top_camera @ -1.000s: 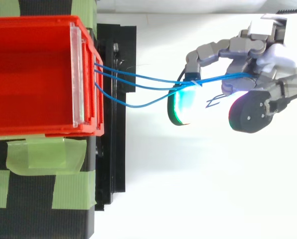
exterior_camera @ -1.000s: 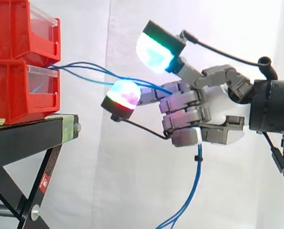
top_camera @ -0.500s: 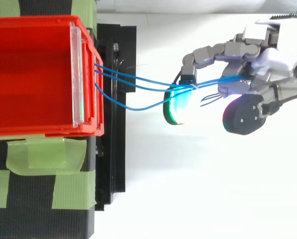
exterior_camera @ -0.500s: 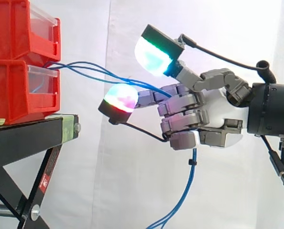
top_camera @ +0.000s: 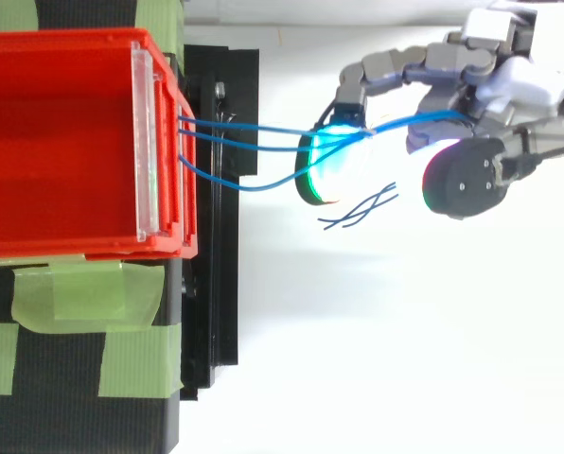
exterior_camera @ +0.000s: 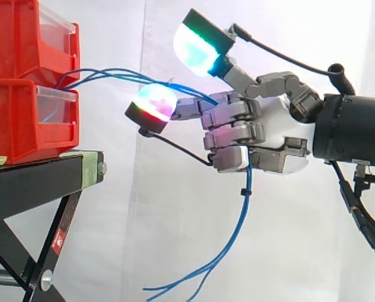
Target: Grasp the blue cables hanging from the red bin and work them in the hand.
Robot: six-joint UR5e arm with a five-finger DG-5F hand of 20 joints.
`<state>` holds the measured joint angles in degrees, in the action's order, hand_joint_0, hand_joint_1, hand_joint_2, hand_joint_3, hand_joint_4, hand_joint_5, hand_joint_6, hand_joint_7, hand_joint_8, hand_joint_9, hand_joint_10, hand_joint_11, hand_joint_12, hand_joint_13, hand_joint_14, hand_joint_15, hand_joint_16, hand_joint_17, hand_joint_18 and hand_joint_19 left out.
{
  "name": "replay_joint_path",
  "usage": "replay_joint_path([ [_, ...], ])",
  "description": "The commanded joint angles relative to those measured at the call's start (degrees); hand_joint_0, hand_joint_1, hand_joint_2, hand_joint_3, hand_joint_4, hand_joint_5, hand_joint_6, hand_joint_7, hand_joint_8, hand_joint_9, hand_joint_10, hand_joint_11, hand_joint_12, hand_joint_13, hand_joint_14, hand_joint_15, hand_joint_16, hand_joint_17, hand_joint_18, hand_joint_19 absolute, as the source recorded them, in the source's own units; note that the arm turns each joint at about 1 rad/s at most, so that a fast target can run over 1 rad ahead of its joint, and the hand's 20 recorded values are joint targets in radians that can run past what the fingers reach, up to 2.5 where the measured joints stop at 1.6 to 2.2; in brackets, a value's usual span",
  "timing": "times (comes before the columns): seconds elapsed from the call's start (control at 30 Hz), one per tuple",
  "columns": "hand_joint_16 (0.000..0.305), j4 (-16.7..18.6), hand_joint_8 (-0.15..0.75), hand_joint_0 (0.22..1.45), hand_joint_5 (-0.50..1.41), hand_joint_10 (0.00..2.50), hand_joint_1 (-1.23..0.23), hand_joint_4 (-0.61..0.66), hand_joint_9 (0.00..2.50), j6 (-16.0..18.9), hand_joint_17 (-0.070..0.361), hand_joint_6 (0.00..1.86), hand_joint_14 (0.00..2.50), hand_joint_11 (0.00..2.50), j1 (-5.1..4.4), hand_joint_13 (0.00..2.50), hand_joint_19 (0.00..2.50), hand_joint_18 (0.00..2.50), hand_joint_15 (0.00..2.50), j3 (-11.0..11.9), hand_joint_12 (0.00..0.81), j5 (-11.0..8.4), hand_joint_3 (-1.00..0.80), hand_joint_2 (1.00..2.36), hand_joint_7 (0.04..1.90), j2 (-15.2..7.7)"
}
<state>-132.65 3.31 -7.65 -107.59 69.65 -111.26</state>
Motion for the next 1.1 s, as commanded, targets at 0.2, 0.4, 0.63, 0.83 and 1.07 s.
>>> replay_joint_path([
  [0.2,0.158,-2.4,0.382,0.92,0.10,2.50,-0.63,0.22,1.56,-0.1,0.118,0.33,2.50,2.50,0.18,1.73,0.72,2.17,1.61,0.3,0.521,-2.06,-0.85,1.01,1.20,0.0],
  [0.4,0.155,-2.7,0.382,0.92,0.11,2.50,-0.63,0.23,1.56,-0.1,0.116,0.33,2.50,2.50,0.18,1.72,0.73,2.17,1.60,0.3,0.522,-1.98,-0.84,1.01,1.19,0.0],
  [0.63,0.158,-2.9,0.383,0.93,0.11,2.50,-0.63,0.22,1.56,-0.1,0.118,0.34,2.50,2.50,0.27,1.72,0.73,2.17,1.60,0.3,0.519,-2.24,-0.83,1.01,1.20,0.0],
  [0.83,0.156,-2.5,0.383,0.94,0.10,2.50,-0.62,0.22,1.56,-0.1,0.117,0.38,2.50,2.50,0.27,1.72,0.74,2.17,1.60,0.3,0.516,-2.94,-0.81,1.01,1.20,0.0],
  [1.07,0.155,-2.0,0.382,0.94,0.10,2.50,-0.62,0.22,1.56,-0.1,0.116,0.42,2.50,2.50,0.27,1.71,0.74,2.17,1.61,0.4,0.514,-3.73,-0.81,1.01,1.18,0.0],
])
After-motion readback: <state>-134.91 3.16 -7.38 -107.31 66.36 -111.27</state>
